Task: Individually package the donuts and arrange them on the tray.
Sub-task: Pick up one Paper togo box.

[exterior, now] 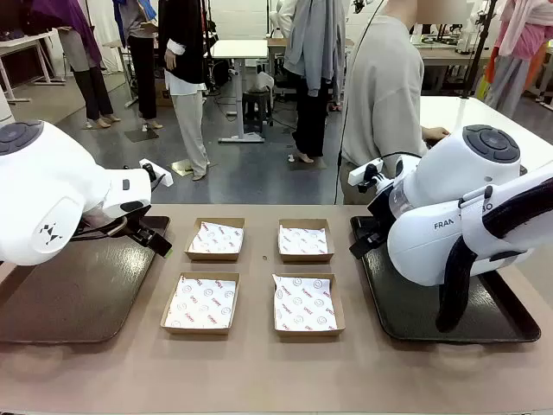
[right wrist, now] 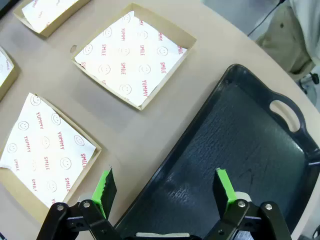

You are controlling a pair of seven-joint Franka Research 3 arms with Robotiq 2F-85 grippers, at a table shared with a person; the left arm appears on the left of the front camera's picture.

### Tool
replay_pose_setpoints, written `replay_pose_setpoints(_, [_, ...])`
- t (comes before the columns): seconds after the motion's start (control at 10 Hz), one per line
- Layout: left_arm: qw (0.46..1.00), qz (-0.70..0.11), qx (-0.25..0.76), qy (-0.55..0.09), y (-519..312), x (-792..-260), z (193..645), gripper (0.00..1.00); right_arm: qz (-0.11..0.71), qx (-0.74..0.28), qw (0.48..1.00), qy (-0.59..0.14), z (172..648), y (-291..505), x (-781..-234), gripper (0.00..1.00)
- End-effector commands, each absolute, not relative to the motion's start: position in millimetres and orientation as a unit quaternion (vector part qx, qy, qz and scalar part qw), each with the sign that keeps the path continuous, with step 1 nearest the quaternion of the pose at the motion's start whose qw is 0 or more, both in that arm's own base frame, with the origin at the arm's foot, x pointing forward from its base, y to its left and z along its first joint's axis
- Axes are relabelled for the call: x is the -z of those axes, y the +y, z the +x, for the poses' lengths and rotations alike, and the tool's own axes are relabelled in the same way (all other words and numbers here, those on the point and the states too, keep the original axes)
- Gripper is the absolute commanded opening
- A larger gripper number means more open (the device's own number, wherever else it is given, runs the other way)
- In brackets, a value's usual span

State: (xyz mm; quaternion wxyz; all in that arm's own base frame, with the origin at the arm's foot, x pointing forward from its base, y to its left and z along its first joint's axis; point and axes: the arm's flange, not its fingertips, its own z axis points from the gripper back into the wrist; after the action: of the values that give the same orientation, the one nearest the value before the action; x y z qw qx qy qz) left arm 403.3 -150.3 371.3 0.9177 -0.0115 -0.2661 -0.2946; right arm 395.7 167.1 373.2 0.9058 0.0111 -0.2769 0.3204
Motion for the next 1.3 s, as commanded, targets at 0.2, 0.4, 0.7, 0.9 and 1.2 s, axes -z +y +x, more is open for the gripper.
replay_pose_setpoints(0.2, [0.918,-0.011,0.295,-0.266,-150.3,-371.4,403.2,1.00,0.011,-0.320,0.906,-0.277,395.7,167.1,-373.2,1.00])
replay_pose_setpoints(0.4, [0.918,-0.011,0.295,-0.266,-150.3,-371.4,403.2,1.00,0.011,-0.320,0.906,-0.277,395.7,167.1,-373.2,1.00])
replay_pose_setpoints(0.7, [0.918,-0.011,0.295,-0.266,-150.3,-371.4,403.2,1.00,0.011,-0.320,0.906,-0.277,395.7,167.1,-373.2,1.00])
replay_pose_setpoints(0.9, [0.918,-0.011,0.295,-0.266,-150.3,-371.4,403.2,1.00,0.011,-0.320,0.906,-0.277,395.7,167.1,-373.2,1.00])
replay_pose_setpoints(1.2, [0.918,-0.011,0.295,-0.266,-150.3,-371.4,403.2,1.00,0.011,-0.321,0.906,-0.277,395.8,167.0,-373.2,1.00])
